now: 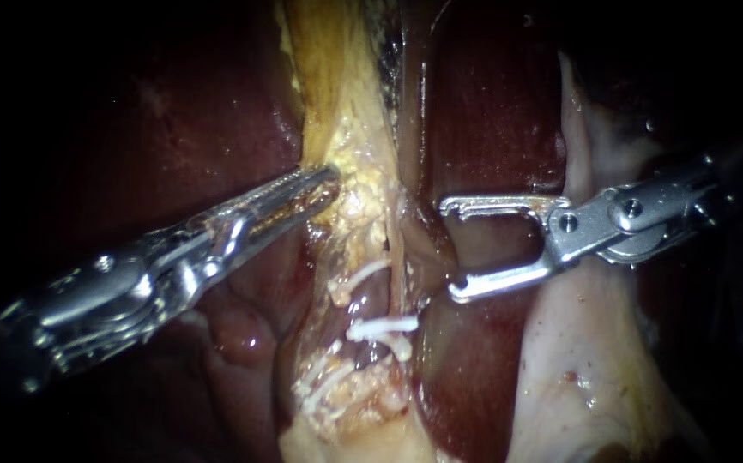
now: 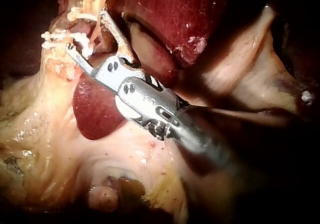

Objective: Going back second clip right tube

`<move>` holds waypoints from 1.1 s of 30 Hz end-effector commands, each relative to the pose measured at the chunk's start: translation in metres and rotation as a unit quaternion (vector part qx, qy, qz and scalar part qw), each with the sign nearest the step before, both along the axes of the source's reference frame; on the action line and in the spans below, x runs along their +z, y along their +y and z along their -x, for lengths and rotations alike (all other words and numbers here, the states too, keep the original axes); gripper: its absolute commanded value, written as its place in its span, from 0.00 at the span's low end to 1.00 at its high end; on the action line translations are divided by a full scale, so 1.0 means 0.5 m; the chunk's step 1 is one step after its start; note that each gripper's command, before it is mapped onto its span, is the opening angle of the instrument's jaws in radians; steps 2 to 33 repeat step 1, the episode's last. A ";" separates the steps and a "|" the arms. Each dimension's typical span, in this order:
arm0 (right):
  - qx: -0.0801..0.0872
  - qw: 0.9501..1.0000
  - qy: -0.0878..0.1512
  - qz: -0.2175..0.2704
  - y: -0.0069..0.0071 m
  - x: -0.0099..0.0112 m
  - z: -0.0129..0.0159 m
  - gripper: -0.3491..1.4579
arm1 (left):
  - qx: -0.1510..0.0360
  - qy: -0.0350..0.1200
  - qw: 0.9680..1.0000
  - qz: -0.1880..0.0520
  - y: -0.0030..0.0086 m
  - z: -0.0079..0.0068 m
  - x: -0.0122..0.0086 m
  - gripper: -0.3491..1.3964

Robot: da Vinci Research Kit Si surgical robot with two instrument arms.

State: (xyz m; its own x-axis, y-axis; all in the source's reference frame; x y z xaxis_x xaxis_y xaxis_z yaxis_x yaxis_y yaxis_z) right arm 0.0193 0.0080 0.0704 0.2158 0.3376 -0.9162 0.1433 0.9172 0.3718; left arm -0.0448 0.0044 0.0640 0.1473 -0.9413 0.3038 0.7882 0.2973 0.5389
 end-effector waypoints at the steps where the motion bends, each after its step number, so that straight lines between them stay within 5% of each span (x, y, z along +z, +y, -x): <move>1: 0.000 1.000 0.000 0.000 0.0000 0.0000 0.0001 0.52 | 0.000 0.000 1.000 0.000 0.0001 -0.0001 -0.0002 0.00; 33: 0.000 1.000 0.000 0.000 0.0000 0.0000 0.0001 0.52 | 0.000 0.000 1.000 0.000 0.0001 -0.0001 -0.0002 0.00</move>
